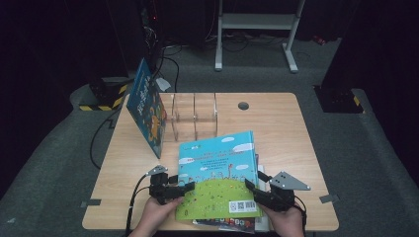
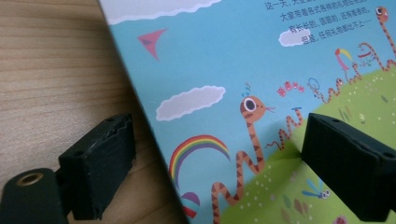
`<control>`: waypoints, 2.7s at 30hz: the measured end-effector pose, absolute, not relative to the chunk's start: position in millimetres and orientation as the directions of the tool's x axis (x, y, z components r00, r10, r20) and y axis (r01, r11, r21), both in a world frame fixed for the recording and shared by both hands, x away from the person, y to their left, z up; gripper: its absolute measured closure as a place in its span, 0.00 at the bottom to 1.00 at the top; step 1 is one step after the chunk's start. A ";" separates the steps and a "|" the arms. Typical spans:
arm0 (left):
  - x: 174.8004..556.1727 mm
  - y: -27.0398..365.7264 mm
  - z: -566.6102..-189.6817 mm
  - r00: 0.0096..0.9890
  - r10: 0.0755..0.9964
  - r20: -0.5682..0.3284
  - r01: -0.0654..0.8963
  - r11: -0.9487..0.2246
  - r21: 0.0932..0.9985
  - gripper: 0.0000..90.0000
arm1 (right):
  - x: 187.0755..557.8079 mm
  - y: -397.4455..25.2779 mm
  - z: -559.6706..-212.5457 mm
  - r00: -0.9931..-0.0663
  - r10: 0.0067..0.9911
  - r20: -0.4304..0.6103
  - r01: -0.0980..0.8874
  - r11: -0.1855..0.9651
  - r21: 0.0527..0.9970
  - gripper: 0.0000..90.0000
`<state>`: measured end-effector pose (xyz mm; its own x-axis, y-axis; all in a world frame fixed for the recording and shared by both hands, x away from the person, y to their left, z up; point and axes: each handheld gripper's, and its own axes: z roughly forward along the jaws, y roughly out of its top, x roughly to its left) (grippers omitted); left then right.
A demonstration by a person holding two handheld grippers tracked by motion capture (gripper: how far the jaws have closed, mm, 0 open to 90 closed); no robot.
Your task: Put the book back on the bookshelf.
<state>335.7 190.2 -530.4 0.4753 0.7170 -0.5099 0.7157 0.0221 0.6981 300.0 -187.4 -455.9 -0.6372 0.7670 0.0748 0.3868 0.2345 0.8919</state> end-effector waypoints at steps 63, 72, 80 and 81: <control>281.8 185.2 -460.4 0.543 0.829 -0.136 0.233 0.008 0.973 0.47 | 286.6 -189.2 -430.6 -0.570 0.817 0.081 0.310 0.123 0.943 0.59; 280.2 183.7 -456.2 0.536 0.837 -0.113 0.215 -0.005 0.977 0.48 | 282.3 -187.1 -426.4 -0.558 0.829 0.041 0.268 0.133 0.954 0.60; 278.8 181.4 -452.3 0.535 0.838 -0.105 0.201 -0.006 0.980 0.51 | 280.2 -188.8 -422.9 -0.548 0.836 0.036 0.246 0.120 0.962 0.61; 278.7 180.9 -451.8 0.535 0.838 -0.106 0.201 -0.004 0.980 0.51 | 280.0 -189.0 -422.3 -0.547 0.836 0.031 0.239 0.122 0.963 0.61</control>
